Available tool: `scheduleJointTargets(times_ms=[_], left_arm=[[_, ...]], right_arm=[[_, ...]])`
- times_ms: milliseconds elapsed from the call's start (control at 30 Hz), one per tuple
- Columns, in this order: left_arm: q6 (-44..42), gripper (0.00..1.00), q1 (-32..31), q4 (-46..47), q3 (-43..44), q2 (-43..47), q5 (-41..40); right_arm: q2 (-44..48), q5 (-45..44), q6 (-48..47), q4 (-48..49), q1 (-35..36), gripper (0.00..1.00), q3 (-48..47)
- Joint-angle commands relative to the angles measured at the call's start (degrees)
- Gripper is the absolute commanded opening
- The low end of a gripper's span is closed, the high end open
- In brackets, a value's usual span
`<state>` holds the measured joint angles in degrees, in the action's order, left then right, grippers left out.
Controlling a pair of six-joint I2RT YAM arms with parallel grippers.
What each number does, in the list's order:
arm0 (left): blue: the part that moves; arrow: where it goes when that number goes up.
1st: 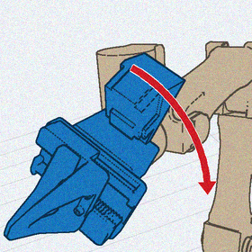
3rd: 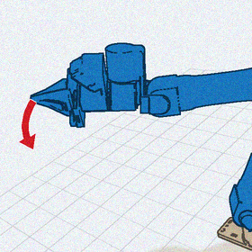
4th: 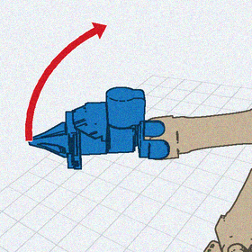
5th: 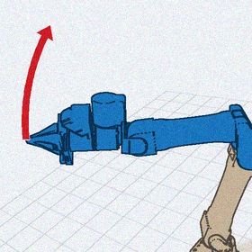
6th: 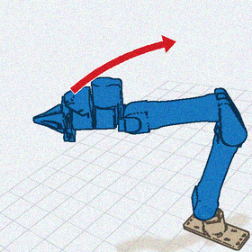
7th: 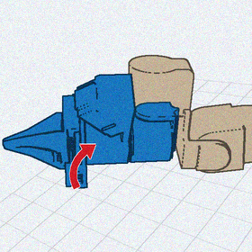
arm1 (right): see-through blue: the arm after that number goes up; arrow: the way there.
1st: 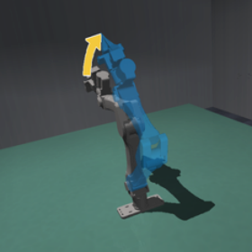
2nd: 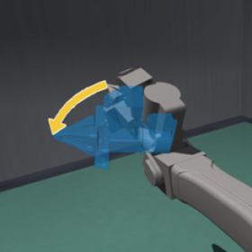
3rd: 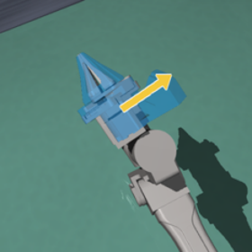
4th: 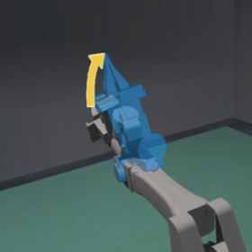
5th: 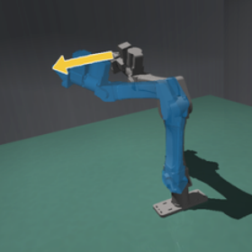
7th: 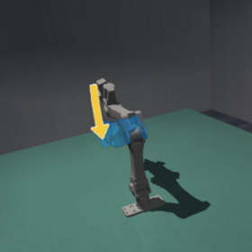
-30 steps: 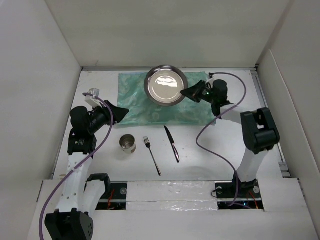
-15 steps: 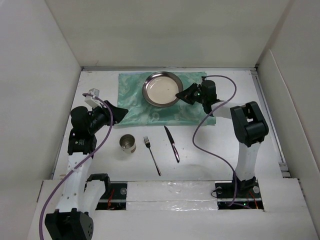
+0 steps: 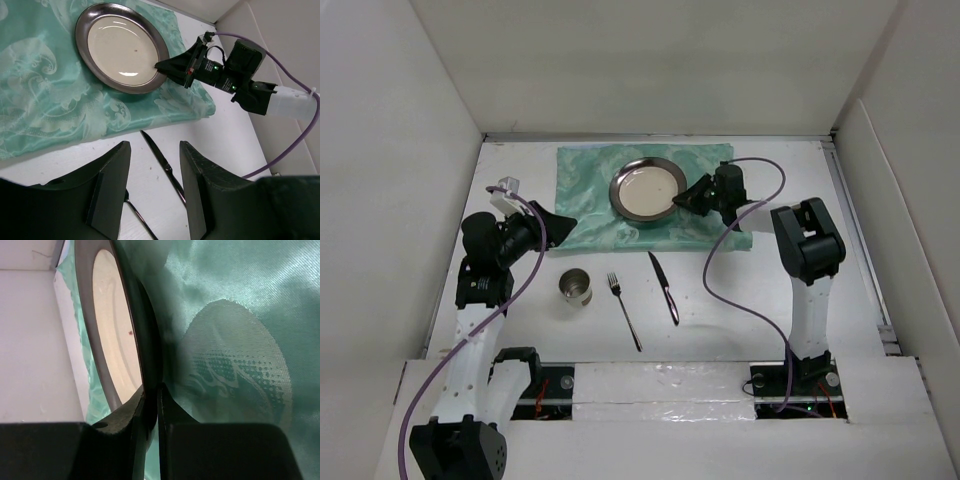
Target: Set the dinner table for one person
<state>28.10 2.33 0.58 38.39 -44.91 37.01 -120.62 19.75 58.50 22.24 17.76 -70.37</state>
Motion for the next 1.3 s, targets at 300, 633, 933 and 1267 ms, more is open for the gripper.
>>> scheduleJointTargets(times_ms=[300,633,933,1267], left_arm=[[-0.15,0.41,0.13,2.50,1.86,0.69,0.52],[-2.08,0.05,0.13,-0.40,4.50,2.18,-4.50],[-1.20,0.00,0.13,-0.05,4.06,2.37,-5.46],[-4.19,0.23,0.13,-4.62,7.66,4.30,-12.22]], right_arm=[[5.12,3.28,-4.70,2.11,0.08,0.63,-0.48],[19.44,6.08,-10.78,5.42,-0.44,0.61,20.66],[34.73,9.36,-20.49,-0.21,13.94,0.00,24.25],[21.77,-19.40,-38.89,-26.44,39.45,0.38,-6.51]])
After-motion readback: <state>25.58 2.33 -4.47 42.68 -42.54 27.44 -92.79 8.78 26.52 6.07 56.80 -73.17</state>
